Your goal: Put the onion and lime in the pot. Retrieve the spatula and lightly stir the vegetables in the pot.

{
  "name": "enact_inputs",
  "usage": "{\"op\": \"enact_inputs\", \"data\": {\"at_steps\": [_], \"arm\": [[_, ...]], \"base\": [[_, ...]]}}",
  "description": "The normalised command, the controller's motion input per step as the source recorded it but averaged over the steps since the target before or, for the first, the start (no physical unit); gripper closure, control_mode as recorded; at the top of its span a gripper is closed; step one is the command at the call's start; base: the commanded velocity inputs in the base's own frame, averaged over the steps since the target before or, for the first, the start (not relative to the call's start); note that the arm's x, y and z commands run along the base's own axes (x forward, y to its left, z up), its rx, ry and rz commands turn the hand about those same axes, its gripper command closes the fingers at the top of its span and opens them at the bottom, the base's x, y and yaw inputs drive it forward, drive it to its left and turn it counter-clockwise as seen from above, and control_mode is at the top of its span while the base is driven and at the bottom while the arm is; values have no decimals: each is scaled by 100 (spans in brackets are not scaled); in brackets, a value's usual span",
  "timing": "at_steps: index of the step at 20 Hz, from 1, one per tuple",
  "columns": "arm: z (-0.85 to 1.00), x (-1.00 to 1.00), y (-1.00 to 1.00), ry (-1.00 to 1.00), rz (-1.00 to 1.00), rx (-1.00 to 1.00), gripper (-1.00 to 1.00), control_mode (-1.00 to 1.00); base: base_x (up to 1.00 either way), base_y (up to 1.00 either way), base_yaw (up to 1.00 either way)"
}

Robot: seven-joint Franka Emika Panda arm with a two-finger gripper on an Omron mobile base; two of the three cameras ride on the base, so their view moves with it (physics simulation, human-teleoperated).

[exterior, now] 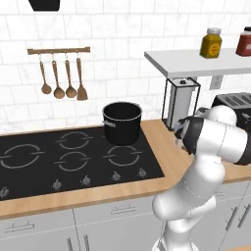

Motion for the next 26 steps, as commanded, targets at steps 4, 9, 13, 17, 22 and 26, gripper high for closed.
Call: {"op": "enact_inputs", "data": {"at_steps": [4,9,13,17,22,26], "arm": [[-27,36,-8,0,-4,0,-100,-100],[-15,36,-13,0,-4,0,-100,-100],[-8,10,0,0,-1,0,100,-100],[12,-31,0,-5,0,1,100,-100],[95,-68,24,-23,0,1,100,-100],[100,-49,85,-10,4,0,100,-100]], "base": [[0,0,0],[0,0,0],[0,0,0],[0,0,0],[0,0,0],[0,0,0]]}}
